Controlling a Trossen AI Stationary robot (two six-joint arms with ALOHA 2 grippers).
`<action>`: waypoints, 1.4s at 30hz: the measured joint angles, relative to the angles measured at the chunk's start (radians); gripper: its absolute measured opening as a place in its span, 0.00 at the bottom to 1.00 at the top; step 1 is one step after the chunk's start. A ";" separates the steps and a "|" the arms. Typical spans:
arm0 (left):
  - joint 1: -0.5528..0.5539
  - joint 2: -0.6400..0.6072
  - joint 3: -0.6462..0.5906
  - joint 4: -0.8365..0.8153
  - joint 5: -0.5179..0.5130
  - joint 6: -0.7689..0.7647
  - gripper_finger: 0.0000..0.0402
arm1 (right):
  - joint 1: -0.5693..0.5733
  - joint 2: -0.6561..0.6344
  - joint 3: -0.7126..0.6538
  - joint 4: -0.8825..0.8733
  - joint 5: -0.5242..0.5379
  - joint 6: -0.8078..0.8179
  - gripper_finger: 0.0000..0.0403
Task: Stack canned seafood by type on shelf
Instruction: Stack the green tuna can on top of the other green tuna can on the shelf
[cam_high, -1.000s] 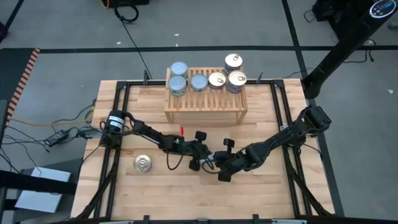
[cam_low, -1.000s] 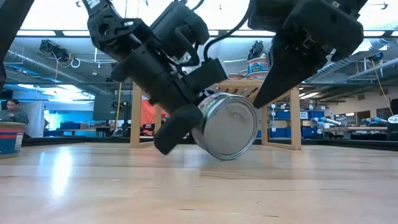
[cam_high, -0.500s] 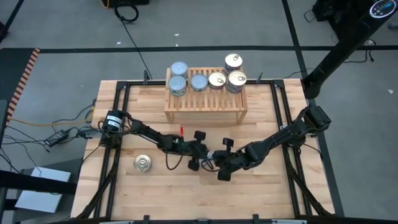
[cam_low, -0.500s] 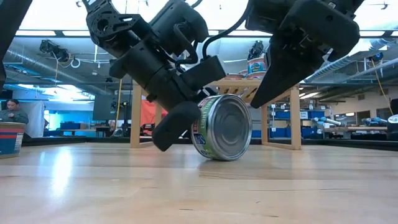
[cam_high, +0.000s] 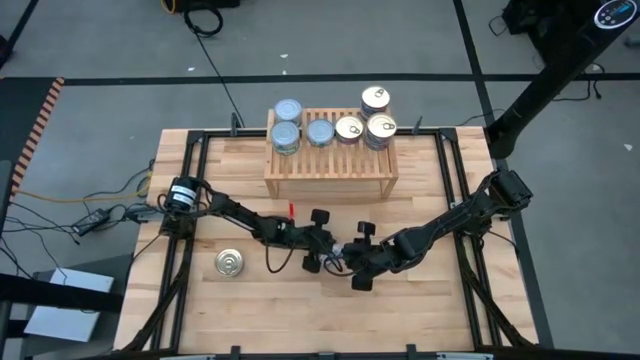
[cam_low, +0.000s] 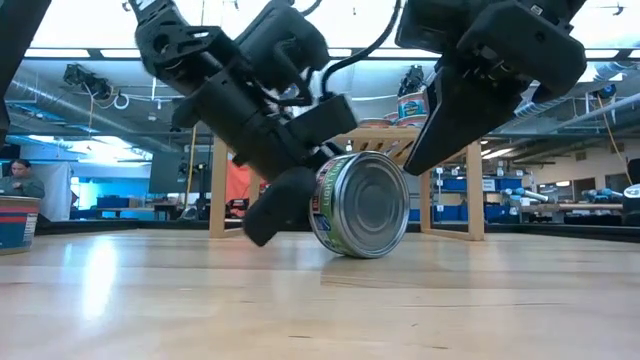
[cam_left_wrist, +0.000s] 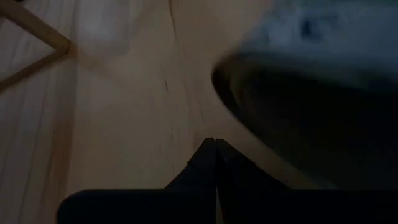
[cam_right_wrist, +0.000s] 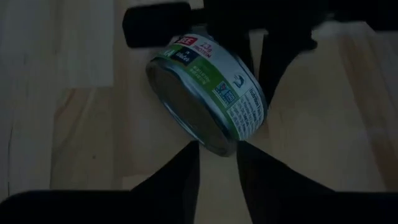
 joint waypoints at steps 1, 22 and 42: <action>0.000 -0.008 -0.018 0.013 0.000 -0.002 0.00 | 0.000 0.000 0.000 -0.001 0.000 -0.002 0.30; -0.147 -0.440 -0.341 0.153 0.022 -0.443 0.09 | 0.064 -0.003 0.202 -0.266 0.035 -0.025 0.56; -0.274 -0.141 0.157 -0.447 -0.310 -0.738 0.75 | 0.142 -0.002 0.200 -0.350 0.144 0.113 0.56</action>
